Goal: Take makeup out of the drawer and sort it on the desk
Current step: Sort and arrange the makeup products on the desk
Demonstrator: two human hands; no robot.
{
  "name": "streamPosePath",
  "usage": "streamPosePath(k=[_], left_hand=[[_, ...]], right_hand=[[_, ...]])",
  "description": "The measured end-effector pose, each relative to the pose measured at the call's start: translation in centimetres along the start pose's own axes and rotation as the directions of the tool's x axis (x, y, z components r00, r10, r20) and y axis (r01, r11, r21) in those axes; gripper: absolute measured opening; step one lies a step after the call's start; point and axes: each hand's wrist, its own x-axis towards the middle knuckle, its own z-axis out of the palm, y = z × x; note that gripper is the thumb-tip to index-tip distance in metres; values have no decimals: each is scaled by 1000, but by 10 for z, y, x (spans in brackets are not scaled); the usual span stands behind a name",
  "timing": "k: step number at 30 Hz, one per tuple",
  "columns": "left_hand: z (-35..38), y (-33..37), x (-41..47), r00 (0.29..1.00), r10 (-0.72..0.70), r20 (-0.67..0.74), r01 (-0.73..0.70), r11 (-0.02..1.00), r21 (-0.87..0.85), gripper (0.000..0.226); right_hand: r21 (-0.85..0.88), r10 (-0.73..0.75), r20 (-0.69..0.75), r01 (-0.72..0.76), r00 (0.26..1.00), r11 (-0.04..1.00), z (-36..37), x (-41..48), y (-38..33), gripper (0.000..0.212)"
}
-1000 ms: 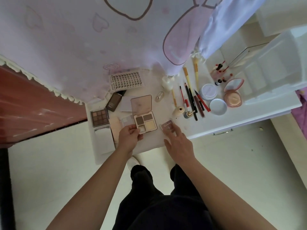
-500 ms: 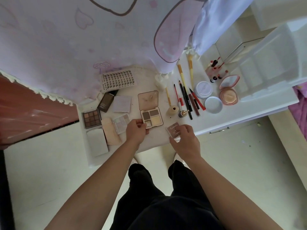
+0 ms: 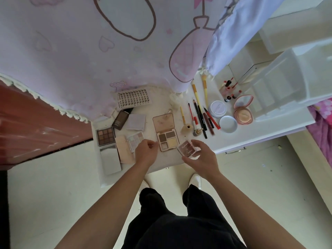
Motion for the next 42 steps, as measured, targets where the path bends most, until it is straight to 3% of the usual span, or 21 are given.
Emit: streamPosePath(k=[4,8,12,21,29,37,42], left_hand=[[-40,34,-26,939,-22,344,171,896,-409,32],[-73,61,-51,824,122,553,245,803,-543,42],[-97,75,-65,822,196,535,241,731,-638,39],[-111,78,-77,844,257,471,242,602,-761,34],[-100,86,-85,859,202,470,250,636,-730,16],[-96,86,-78,851,165,498,253,701,-666,26],[-98,88,-76,850,182,495,250,687,-683,29]], right_hand=[[237,-146,68,126,987,963,-7,-3,-46,80],[308,-325,117,276,939,910,-15,-10,-96,78],[295,-439,140,386,887,874,-21,-15,-128,74],[230,-522,101,491,847,840,-16,-21,-145,73],[84,-595,95,589,799,804,-16,-19,-137,71],[-46,-579,199,597,791,801,-29,-11,-139,70],[-62,-581,251,612,774,789,-35,-9,-145,70]])
